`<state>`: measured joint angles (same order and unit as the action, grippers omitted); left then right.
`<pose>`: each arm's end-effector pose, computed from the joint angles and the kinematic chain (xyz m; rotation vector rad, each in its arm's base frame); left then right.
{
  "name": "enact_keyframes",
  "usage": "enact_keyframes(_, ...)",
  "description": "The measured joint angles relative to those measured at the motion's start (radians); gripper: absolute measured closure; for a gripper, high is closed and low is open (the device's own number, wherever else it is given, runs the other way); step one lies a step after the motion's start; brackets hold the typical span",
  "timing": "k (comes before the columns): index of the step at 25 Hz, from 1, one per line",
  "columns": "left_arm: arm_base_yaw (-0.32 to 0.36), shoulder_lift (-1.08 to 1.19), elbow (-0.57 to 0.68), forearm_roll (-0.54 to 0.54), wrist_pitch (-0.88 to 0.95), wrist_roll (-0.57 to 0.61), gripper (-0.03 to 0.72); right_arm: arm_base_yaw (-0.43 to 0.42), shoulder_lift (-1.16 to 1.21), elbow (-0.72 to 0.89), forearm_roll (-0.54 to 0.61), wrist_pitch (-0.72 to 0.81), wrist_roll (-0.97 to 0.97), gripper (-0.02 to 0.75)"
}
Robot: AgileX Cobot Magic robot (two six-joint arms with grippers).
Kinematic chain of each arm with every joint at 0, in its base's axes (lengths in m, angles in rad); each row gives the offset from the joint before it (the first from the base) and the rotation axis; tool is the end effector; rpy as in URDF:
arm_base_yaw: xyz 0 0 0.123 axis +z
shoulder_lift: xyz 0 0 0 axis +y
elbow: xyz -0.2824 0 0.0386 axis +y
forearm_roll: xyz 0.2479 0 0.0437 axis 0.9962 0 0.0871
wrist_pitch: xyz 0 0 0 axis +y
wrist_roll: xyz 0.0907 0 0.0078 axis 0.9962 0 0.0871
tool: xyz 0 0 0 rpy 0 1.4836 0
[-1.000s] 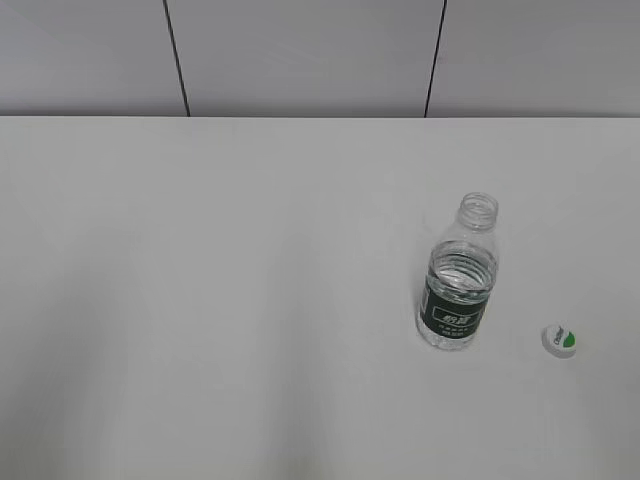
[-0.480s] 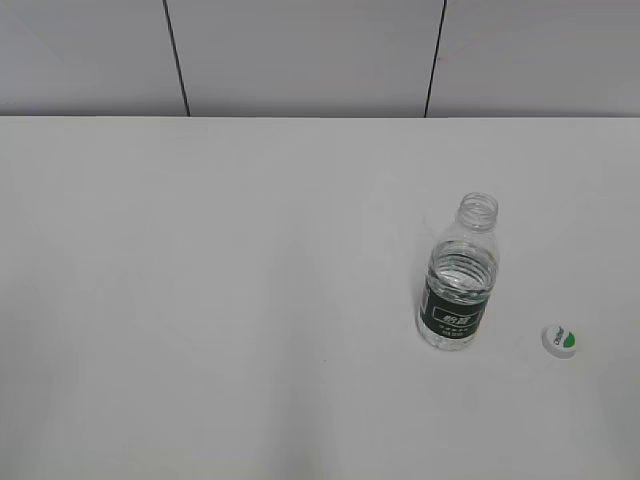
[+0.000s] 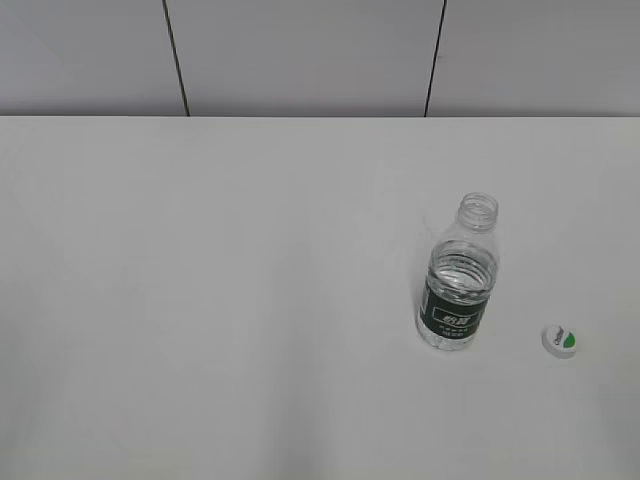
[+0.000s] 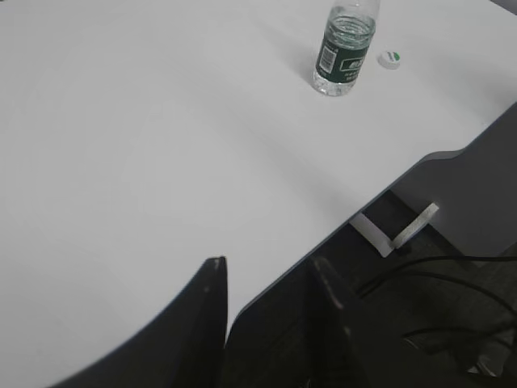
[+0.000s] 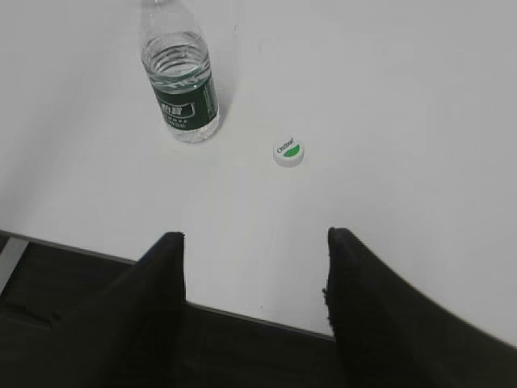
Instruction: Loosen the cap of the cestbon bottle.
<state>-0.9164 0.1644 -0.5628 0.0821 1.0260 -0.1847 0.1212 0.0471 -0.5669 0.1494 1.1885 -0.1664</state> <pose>0.0155 -0.0097 0.2970 0.7750 2.0146 -0.5526 -0.0128 0.0111 0.2866 -0.3278 2.1210 0.1551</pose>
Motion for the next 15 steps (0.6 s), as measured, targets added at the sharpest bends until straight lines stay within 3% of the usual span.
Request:
enact_keyframes(4, 0.010, 0.000, 0.000, 0.000, 0.000, 0.001, 0.432, 0.000, 0.000, 0.019, -0.006, -0.070, 0.000, 0.307)
enact_keyframes(6, 0.053, 0.000, 0.000, 0.000, 0.000, 0.001, 0.432, 0.000, 0.000, 0.035, -0.008, -0.114, 0.000, 0.307)
enact_keyframes(15, 0.382, -0.005, 0.000, 0.000, 0.000, 0.001, 0.432, 0.000, 0.000, 0.053, -0.010, -0.146, -0.001, 0.307)
